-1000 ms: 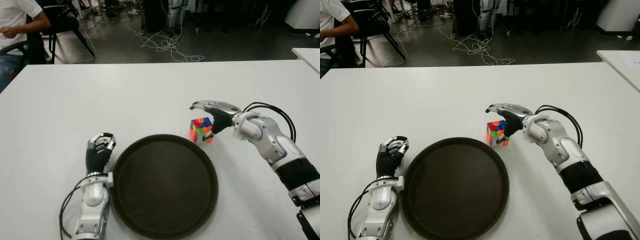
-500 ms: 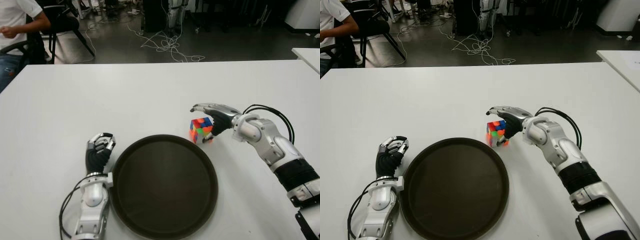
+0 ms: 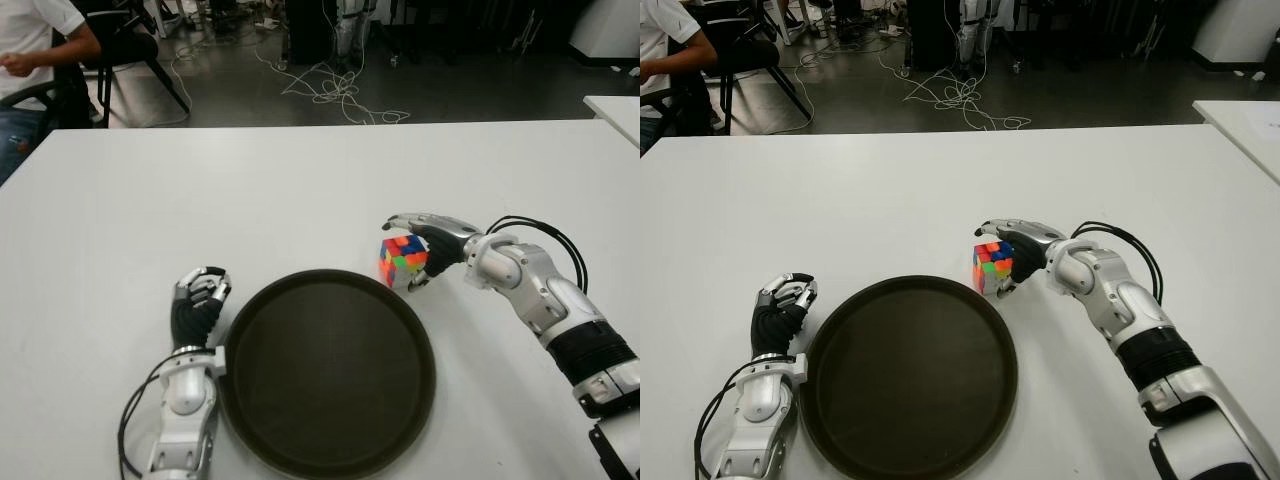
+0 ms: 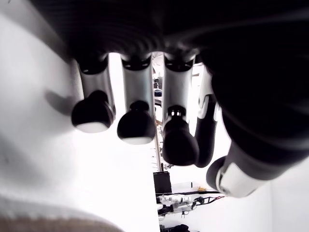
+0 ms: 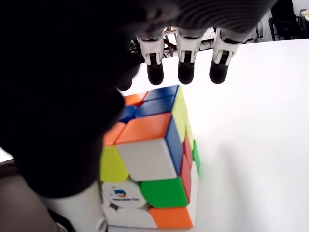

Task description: Pick up the Rubik's Cube and put it in the plate

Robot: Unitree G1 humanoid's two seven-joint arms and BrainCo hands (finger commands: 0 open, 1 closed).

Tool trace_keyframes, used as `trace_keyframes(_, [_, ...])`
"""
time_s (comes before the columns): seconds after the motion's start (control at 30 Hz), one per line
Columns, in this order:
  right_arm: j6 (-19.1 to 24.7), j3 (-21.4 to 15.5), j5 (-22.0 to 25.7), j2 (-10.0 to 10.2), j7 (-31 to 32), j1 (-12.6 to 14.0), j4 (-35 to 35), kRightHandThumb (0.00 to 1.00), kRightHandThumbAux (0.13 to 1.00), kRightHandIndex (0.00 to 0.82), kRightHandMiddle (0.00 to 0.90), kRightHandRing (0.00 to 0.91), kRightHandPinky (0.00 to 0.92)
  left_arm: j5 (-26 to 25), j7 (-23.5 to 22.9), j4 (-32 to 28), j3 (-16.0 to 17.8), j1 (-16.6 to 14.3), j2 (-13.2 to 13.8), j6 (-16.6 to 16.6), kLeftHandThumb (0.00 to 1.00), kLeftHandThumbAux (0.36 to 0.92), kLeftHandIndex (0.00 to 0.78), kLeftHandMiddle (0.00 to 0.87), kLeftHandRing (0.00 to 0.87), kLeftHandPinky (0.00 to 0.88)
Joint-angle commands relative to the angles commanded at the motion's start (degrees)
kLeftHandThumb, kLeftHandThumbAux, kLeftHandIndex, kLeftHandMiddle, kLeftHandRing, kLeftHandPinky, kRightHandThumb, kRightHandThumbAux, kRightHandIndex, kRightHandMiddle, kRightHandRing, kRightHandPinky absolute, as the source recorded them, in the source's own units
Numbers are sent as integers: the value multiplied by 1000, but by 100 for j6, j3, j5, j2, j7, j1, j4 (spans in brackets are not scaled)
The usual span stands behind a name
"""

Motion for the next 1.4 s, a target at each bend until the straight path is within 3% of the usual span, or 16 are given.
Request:
trace_keyframes(0.77, [97,21,-4,-21,4,58,1,0,825,0,0,0,0,-2,-15,85,2,-7,8,-191,707,703,444,817,839,843])
trace_keyframes(1.4, [-96,184,-147,68,-171,-250,561,0,804,0,0,0,0,-27,23,81,7,-48,-51,-115,707,704,444,816,836,837])
